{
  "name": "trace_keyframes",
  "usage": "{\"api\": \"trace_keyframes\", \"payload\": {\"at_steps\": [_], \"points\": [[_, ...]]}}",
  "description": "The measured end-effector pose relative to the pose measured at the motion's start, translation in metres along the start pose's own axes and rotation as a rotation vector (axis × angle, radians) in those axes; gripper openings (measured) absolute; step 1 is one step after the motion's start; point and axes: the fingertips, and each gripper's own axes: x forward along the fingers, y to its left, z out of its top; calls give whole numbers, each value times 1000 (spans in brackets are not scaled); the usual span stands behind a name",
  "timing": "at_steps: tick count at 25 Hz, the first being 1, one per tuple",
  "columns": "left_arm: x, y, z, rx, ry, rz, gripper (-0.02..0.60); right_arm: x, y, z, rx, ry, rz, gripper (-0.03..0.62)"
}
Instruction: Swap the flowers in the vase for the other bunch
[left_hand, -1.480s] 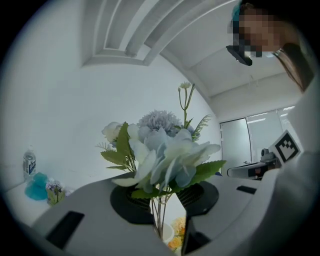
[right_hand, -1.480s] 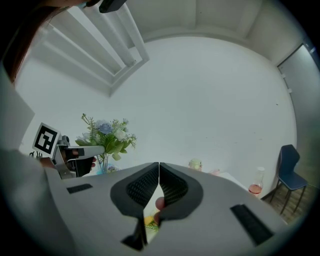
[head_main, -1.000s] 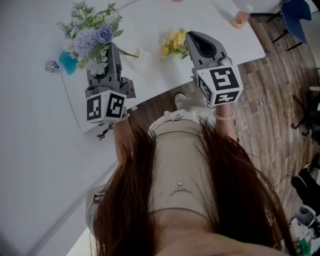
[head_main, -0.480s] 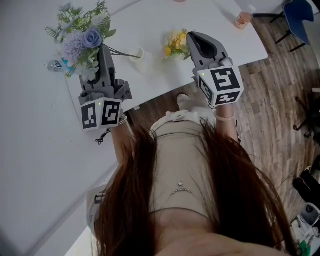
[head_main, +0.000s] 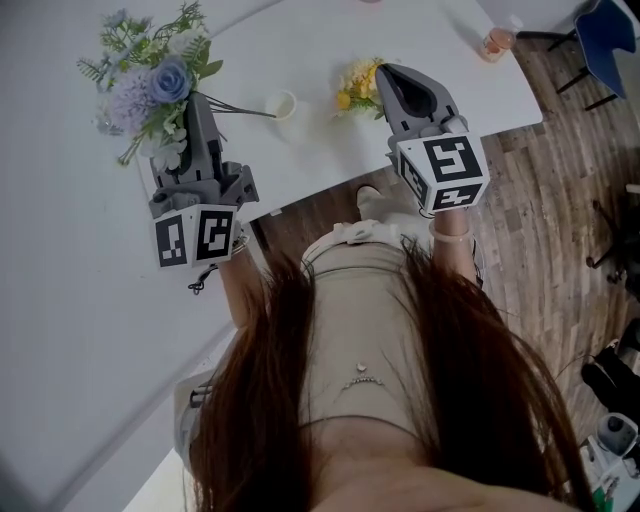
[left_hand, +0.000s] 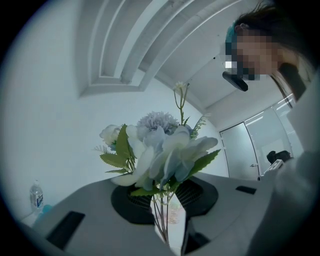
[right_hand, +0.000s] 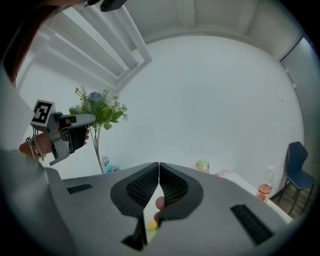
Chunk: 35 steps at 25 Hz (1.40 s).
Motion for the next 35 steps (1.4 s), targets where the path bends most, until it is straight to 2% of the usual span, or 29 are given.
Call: {"api": "trace_keyframes", "payload": {"at_steps": [8,14,24,35], "points": [[-22,33,8,2,64,42,103,9,29,12,-6,8,25,28],[-34,57,-9,-23,150,77,103,14,43,11,-8,28,36,28],[-34,76,-71,-85,308,95,103,33,50,2,-24,71,61,28],[-37,97,-145,-126,521,109,103,51,51,-9,-42,118,68,28]]}}
